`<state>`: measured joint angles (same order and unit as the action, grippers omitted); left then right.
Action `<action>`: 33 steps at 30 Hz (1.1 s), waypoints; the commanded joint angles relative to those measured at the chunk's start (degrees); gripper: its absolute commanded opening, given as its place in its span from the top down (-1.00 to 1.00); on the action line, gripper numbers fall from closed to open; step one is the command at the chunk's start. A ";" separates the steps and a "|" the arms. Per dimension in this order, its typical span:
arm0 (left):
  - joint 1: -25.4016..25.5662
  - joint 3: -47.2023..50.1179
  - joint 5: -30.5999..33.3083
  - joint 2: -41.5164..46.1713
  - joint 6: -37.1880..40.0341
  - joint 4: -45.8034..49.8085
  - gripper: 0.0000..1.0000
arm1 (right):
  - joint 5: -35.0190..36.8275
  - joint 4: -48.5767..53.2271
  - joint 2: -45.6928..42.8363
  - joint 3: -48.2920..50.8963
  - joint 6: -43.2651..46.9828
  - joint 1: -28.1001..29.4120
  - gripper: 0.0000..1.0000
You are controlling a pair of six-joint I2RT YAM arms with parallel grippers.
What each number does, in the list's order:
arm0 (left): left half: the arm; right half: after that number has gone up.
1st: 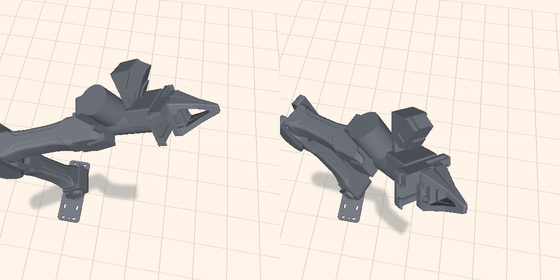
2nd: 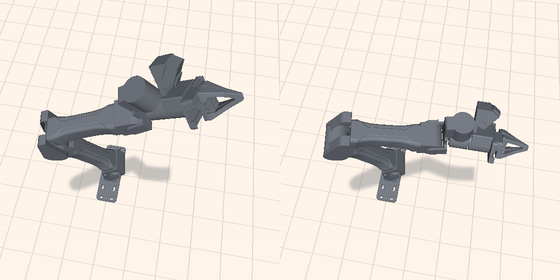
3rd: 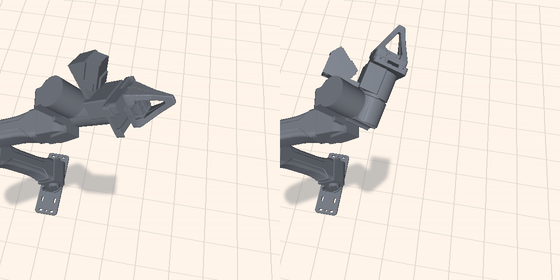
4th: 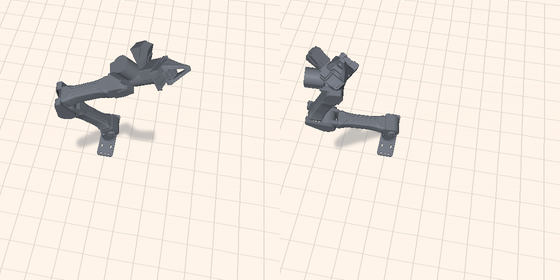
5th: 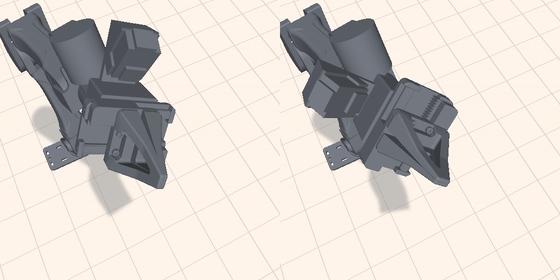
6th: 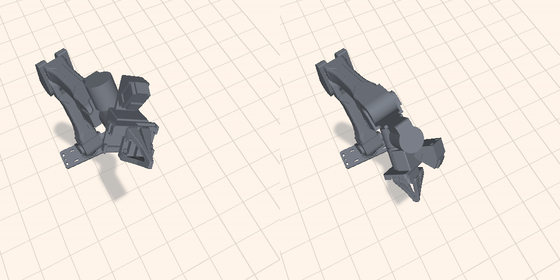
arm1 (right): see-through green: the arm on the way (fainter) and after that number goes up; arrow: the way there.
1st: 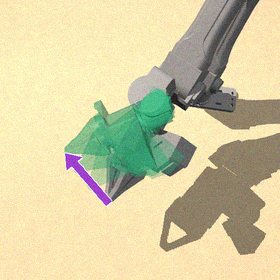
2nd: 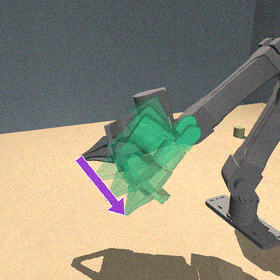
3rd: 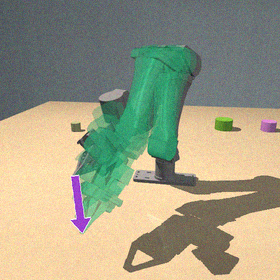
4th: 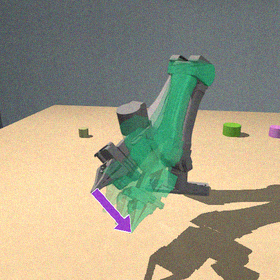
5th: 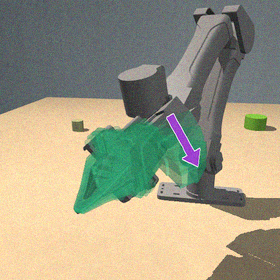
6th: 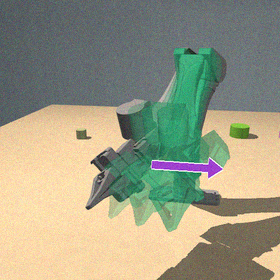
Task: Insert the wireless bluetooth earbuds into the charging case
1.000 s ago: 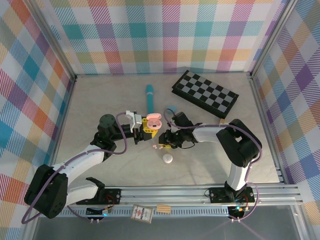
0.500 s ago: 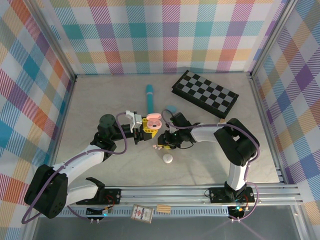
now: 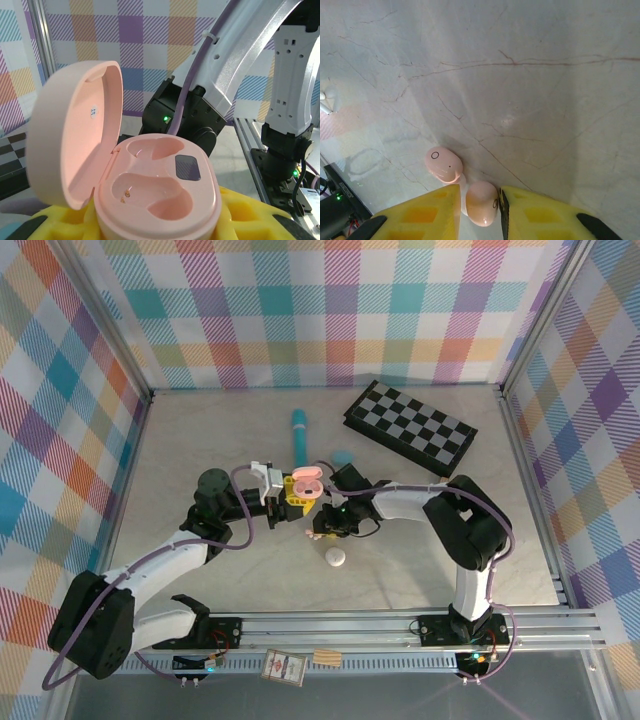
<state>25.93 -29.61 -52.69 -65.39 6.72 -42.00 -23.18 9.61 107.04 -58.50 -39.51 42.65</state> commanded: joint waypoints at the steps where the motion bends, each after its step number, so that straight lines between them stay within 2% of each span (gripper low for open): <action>1: -0.62 0.26 -1.20 1.23 0.49 -0.74 0.30 | 1.57 3.20 1.80 -1.33 2.11 0.57 0.43; 10: -0.62 0.24 -1.12 1.18 0.62 -0.63 0.30 | 3.33 4.85 0.10 -1.66 2.68 0.59 0.60; 17: -0.62 0.30 -0.83 1.11 1.06 -0.15 0.30 | 8.32 9.64 -4.80 -2.45 3.43 -0.12 0.62; 25: -0.62 -0.01 -0.36 1.76 3.20 3.56 0.30 | 12.54 19.60 -9.59 -3.10 2.53 -5.29 0.63; 33: -0.62 -0.45 -0.27 1.85 4.57 6.44 0.30 | 10.75 21.20 -10.38 -1.54 1.27 -9.11 0.63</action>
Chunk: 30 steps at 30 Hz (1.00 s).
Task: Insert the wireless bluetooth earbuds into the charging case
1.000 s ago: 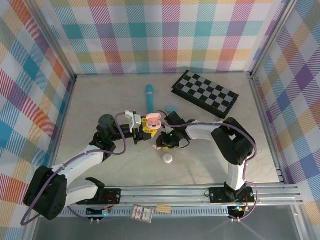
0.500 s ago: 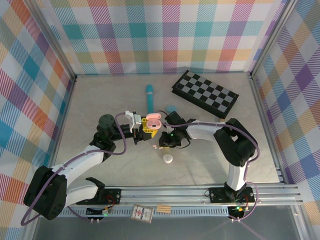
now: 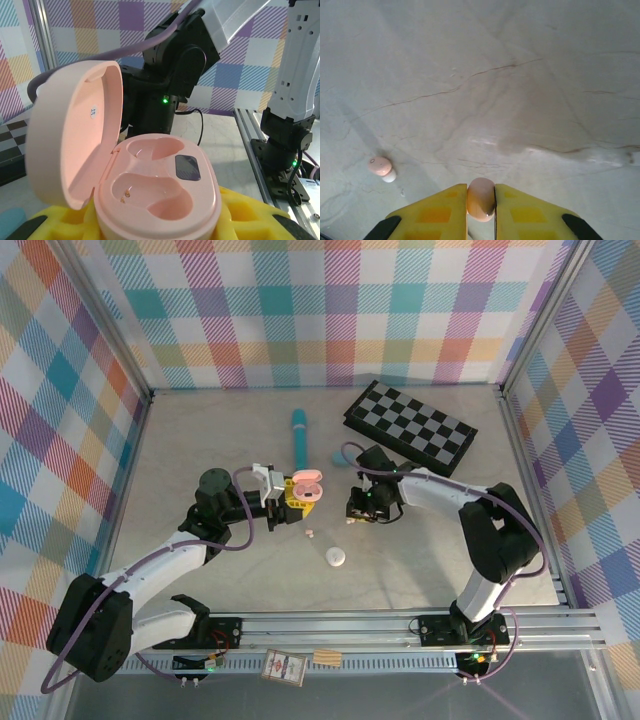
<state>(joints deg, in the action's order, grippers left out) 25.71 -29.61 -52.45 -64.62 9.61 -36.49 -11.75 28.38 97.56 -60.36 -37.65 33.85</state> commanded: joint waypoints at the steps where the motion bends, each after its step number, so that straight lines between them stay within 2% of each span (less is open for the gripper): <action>1: -0.45 -0.45 -0.50 1.12 1.68 0.97 0.30 | -0.60 2.38 -0.50 0.42 -0.17 -0.36 0.63; 15: -0.40 -1.68 -1.00 0.75 1.72 1.55 0.30 | -1.86 0.53 4.14 2.44 4.95 -0.36 0.55; 18: -0.40 -1.68 -0.98 0.73 1.72 1.61 0.30 | -2.96 -1.71 3.83 3.35 4.75 -0.37 0.47; 22: -0.40 -1.68 -0.90 0.73 1.65 1.69 0.30 | -3.50 -3.49 2.16 4.55 3.62 -0.52 0.24; 30: -0.40 -1.77 -1.13 0.55 1.56 1.45 0.30 | -8.35 -11.58 1.47 8.46 0.10 -1.49 0.20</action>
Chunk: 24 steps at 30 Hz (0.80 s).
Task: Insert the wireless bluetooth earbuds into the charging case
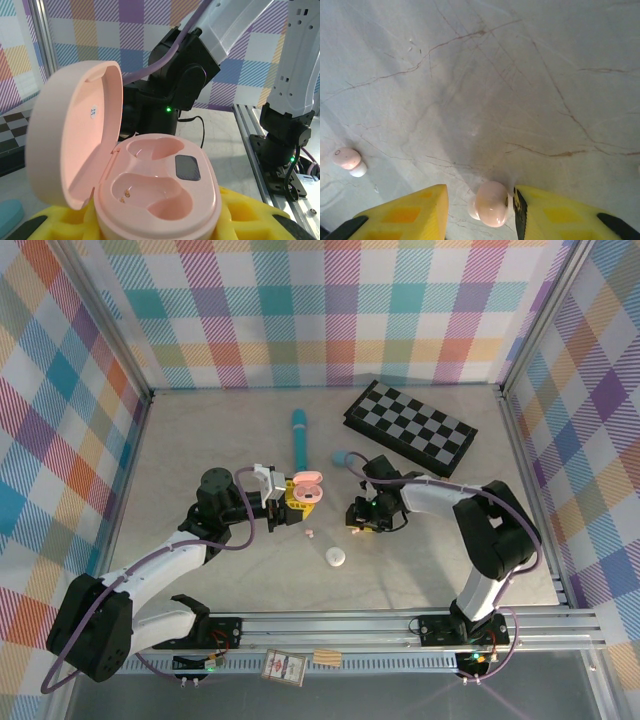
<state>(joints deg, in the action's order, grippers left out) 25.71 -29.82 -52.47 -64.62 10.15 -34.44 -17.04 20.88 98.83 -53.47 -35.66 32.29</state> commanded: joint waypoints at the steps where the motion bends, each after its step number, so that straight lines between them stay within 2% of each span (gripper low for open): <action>1: -0.40 -1.55 -1.07 0.62 1.01 -0.60 0.30 | -3.50 -5.06 0.14 2.05 -2.31 0.02 0.21; 10: -0.40 -1.55 -1.04 0.83 1.09 -0.29 0.30 | -4.41 -6.36 -2.06 3.63 -3.80 -0.21 0.39; 24: -0.36 -1.55 -1.14 1.00 1.27 -0.02 0.30 | -6.33 -10.10 -2.43 4.52 -5.24 -0.28 0.40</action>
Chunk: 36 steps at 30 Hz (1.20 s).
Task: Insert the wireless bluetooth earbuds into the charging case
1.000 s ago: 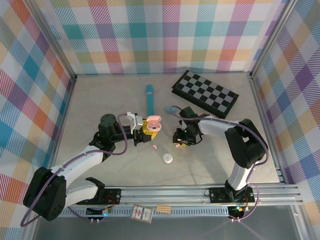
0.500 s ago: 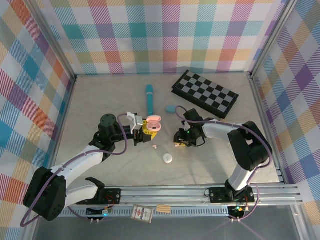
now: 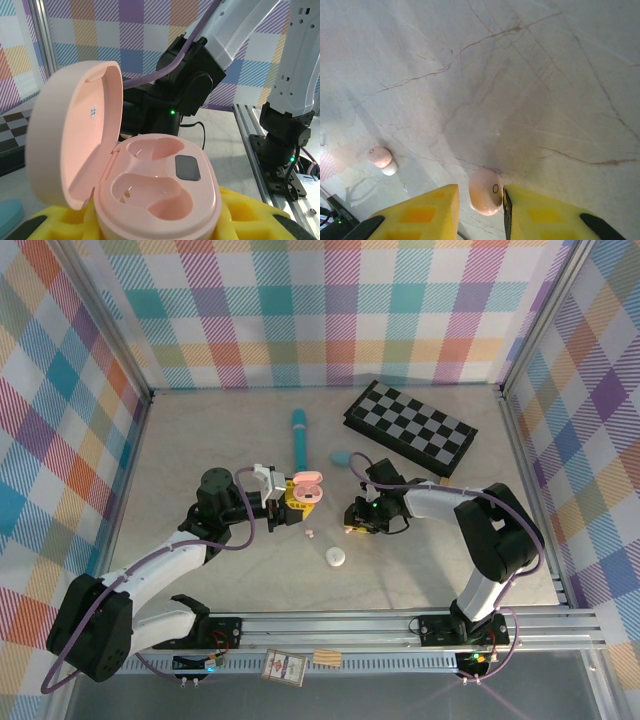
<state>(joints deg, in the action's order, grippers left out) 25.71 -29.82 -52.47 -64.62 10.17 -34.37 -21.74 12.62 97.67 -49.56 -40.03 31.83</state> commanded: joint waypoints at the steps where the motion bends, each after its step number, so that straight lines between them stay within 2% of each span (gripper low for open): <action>1: -0.36 -1.55 -1.07 0.99 1.22 -0.12 0.30 | -1.64 -1.91 -1.21 0.61 -0.83 0.17 0.40; 8: -0.40 -1.64 -1.06 1.12 1.34 0.09 0.30 | -4.09 -4.49 -0.25 1.04 -1.62 0.16 0.40; 16: -0.40 -1.64 -1.06 1.29 1.34 0.03 0.30 | -3.45 -3.86 1.74 0.43 -1.37 0.16 0.40; 36: -0.40 -1.83 -1.31 1.02 1.69 0.19 0.30 | 1.82 5.66 8.09 -5.84 1.11 1.30 0.49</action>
<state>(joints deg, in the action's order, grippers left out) 25.71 -29.85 -52.49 -64.62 10.50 -34.15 -23.44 16.21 102.56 -54.22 -40.88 31.94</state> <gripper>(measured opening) 0.350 0.255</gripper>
